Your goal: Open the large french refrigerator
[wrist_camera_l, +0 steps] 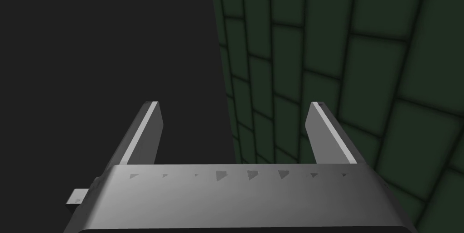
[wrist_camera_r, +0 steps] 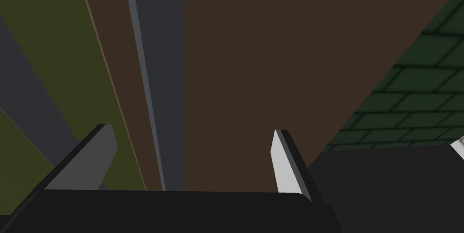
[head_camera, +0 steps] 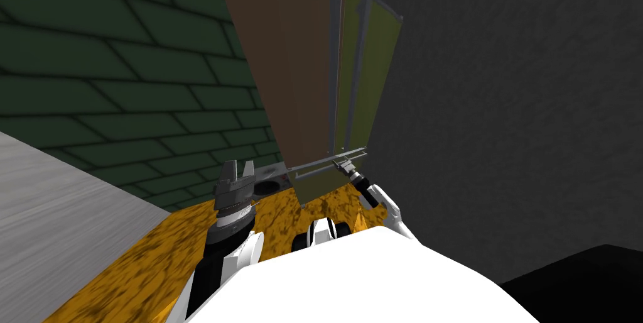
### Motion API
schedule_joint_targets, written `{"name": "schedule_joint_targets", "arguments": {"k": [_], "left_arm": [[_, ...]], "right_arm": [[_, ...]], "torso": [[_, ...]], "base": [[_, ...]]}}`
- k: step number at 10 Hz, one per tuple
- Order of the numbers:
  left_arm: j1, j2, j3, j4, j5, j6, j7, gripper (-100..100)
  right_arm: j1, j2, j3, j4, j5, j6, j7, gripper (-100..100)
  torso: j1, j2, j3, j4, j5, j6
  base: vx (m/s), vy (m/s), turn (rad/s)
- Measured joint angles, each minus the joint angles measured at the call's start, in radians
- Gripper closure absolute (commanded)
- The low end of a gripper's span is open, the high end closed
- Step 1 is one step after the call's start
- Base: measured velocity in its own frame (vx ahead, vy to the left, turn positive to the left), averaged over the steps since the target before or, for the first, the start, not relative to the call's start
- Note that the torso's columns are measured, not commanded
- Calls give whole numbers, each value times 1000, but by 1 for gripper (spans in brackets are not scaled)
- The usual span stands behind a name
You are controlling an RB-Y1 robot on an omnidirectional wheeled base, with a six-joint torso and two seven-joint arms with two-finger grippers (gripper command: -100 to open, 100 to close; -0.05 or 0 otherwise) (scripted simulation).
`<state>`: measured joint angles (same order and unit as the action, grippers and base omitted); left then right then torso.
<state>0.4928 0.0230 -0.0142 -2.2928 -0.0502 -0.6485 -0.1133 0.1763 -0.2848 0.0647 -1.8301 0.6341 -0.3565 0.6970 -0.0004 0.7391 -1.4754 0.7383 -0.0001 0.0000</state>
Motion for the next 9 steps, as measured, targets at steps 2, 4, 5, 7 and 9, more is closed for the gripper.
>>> {"name": "schedule_joint_targets", "arguments": {"k": [2,4,5,7,9], "left_arm": [[0,0,0,0,0,0,0,0],[0,0,0,0,0,0,0,0],[0,0,0,0,0,0,0,0],[0,0,0,0,0,0,0,0],[0,0,0,0,0,0,0,0]], "right_arm": [[-26,-33,-8,60,49,9,58,-100],[-54,-55,1,93,90,39,96,-100],[-67,-59,2,117,108,44,115,-100],[-97,-76,4,173,155,57,168,-100],[-123,-97,6,221,201,70,218,-100]], "torso": [[0,0,0,0,0,0],[0,0,0,0,0,0],[0,1,1,0,0,0],[1,-2,-1,-1,0,0],[0,-2,-1,-1,0,0]], "base": [[105,46,1],[52,27,3],[61,43,2],[86,42,2],[88,37,2]]}}
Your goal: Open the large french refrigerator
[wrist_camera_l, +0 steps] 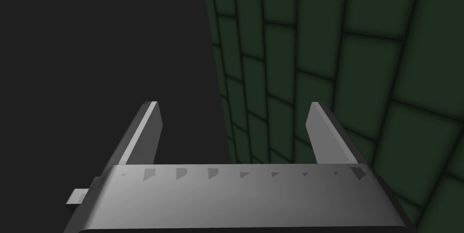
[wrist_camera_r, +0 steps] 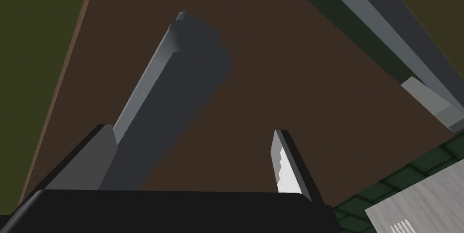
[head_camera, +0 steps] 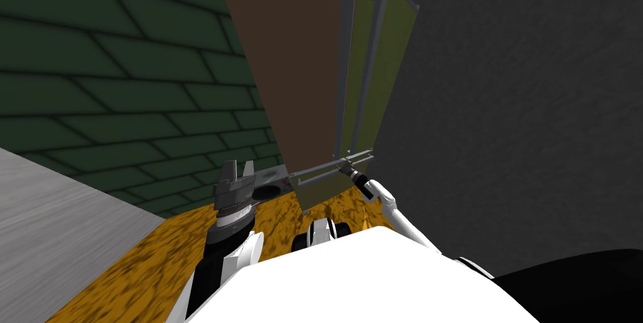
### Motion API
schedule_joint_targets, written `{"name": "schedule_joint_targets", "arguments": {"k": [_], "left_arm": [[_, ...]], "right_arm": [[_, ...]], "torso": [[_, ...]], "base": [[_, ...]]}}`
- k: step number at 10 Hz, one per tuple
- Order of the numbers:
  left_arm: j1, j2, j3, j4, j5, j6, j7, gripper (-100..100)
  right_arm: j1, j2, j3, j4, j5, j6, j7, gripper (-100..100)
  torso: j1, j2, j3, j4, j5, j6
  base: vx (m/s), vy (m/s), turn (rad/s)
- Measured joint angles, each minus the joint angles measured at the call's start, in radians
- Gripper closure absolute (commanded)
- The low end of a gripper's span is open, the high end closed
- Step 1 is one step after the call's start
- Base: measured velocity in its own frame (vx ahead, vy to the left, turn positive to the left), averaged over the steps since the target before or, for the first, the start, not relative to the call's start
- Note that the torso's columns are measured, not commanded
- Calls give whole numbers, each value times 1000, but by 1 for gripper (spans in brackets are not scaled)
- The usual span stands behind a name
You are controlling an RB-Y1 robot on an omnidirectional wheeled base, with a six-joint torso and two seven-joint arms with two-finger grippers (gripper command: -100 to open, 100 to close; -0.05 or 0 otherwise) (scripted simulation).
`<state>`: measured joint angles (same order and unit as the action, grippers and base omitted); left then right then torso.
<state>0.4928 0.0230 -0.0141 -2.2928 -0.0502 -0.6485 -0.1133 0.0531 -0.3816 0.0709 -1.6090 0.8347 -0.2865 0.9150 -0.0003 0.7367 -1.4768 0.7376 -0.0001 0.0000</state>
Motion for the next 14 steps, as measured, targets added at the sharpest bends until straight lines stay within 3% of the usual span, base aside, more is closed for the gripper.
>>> {"name": "schedule_joint_targets", "arguments": {"k": [5,6,7,9,14], "left_arm": [[0,0,0,0,0,0,0,0],[0,0,0,0,0,0,0,0],[0,0,0,0,0,0,0,0],[0,0,0,0,0,0,0,0],[0,0,0,0,0,0,0,0]], "right_arm": [[-65,-65,6,106,98,37,102,-100],[-66,-66,6,108,100,38,106,-100],[-66,-66,6,107,100,38,105,100],[-62,-78,1,94,99,64,95,100],[-57,-57,-49,106,101,125,110,100]], "torso": [[0,2,1,0,0,0],[-1,3,2,1,0,0],[-1,4,2,1,0,0],[9,5,3,1,2,0],[3,-2,-1,-1,1,0]], "base": [[60,32,2],[7,3,1],[7,-3,-16],[-97,166,-166],[-145,229,-116]]}}
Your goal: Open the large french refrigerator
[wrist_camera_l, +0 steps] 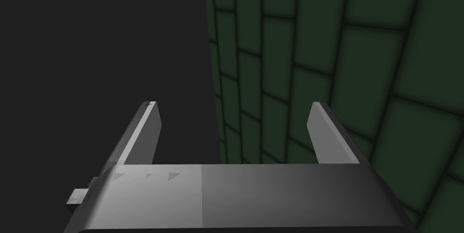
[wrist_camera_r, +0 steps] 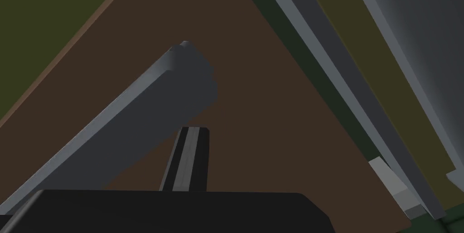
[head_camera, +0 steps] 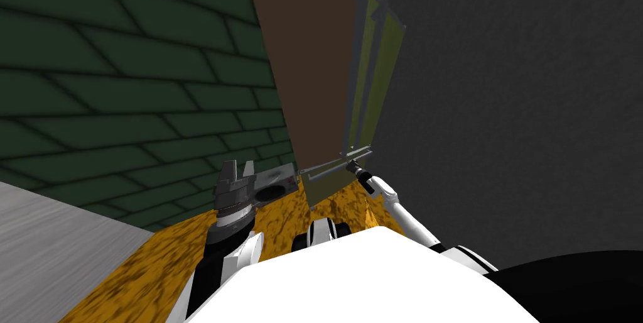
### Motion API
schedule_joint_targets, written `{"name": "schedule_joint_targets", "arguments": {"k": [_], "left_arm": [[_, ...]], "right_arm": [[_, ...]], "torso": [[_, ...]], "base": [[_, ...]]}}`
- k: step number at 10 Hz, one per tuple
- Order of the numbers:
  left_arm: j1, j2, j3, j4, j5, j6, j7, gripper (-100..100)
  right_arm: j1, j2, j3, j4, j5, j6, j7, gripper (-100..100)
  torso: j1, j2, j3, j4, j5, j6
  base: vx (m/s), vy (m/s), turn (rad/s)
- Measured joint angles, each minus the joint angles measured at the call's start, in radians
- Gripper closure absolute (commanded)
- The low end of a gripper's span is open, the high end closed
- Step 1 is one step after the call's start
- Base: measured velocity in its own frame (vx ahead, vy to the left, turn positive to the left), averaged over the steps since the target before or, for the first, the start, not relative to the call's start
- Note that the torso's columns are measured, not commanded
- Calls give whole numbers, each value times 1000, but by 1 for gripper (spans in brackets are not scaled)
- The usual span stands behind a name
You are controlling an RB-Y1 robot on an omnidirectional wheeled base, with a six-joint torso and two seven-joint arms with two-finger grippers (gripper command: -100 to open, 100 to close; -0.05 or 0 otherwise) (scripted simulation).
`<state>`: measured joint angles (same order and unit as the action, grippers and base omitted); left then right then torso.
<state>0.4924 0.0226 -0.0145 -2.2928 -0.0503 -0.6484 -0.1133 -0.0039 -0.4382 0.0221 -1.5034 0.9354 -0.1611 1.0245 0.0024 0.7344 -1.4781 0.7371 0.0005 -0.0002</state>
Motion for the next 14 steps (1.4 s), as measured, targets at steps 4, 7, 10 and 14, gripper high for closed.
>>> {"name": "schedule_joint_targets", "arguments": {"k": [4,7,10,14], "left_arm": [[0,0,0,0,0,0,0,0],[0,1,1,0,0,0,0,0],[0,1,1,0,0,0,0,0],[0,1,1,0,0,0,0,0]], "right_arm": [[3,7,-40,6,0,62,3,100],[-1,-15,-26,7,-3,54,-8,-100],[-9,-54,-1,8,-8,34,-29,-100],[-23,-111,37,12,-16,5,-58,-100]], "torso": [[-4,3,2,1,-1,0],[-12,-5,-3,-2,-3,0],[0,5,3,1,0,0],[-2,2,1,1,0,0]], "base": [[-145,173,-115],[85,-112,119],[107,-152,123],[76,-131,103]]}}
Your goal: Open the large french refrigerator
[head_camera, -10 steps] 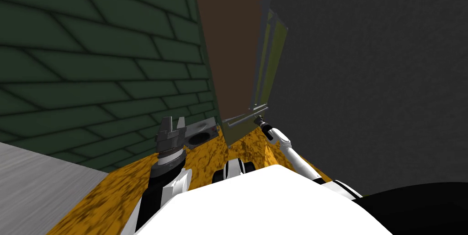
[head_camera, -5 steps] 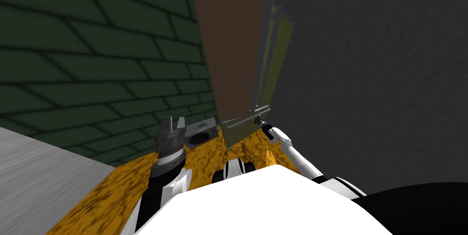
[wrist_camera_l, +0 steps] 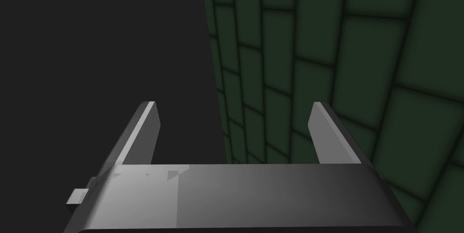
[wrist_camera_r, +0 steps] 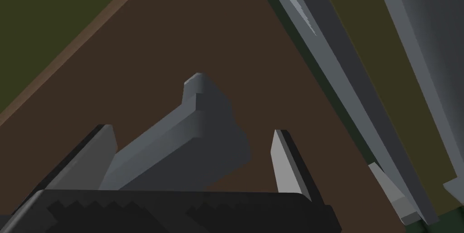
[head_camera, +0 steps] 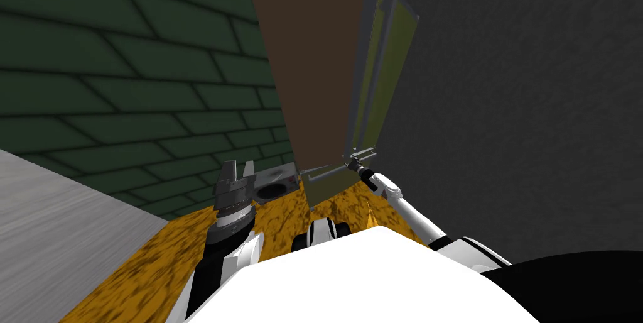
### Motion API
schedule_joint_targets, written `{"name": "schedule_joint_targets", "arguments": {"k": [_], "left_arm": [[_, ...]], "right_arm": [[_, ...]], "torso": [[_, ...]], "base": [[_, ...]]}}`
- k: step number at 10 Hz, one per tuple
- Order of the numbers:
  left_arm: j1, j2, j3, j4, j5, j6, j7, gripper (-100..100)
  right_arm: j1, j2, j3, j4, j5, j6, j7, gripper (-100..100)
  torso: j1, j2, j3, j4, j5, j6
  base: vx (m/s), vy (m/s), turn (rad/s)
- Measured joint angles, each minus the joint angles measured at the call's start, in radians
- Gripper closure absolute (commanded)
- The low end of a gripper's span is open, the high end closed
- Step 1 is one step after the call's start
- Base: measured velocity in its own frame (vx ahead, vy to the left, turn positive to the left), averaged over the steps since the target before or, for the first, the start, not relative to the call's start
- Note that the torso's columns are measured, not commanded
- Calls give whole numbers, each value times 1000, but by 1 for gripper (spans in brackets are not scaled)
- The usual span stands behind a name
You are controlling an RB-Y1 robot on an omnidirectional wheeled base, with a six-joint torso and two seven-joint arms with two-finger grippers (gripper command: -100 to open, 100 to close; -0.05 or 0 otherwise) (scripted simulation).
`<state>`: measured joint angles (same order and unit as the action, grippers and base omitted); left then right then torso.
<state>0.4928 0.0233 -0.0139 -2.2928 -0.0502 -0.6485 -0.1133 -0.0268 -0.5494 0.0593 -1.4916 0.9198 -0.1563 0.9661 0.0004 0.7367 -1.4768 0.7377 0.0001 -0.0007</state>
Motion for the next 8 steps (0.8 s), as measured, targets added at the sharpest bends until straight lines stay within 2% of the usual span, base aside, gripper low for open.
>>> {"name": "schedule_joint_targets", "arguments": {"k": [1,2,3,5,8], "left_arm": [[0,0,0,0,0,0,0,0],[0,0,0,0,0,0,0,0],[0,0,0,0,0,0,0,0],[0,-1,-1,0,0,0,0,0],[0,-1,-1,0,0,0,0,0]], "right_arm": [[-1,-1,1,0,0,-2,-1,-100],[-1,-1,1,0,0,-2,-1,100],[-1,-2,0,1,0,-2,-1,100],[-2,-2,-18,9,-1,30,-2,100],[-2,11,-48,23,0,53,5,100]], "torso": [[4,3,2,1,1,1],[5,4,3,1,2,1],[3,4,2,1,1,0],[11,8,5,2,3,-2],[1,0,0,0,0,0]], "base": [[8,-16,-6],[5,-7,-1],[-67,173,-147],[-95,201,-129],[-138,206,-103]]}}
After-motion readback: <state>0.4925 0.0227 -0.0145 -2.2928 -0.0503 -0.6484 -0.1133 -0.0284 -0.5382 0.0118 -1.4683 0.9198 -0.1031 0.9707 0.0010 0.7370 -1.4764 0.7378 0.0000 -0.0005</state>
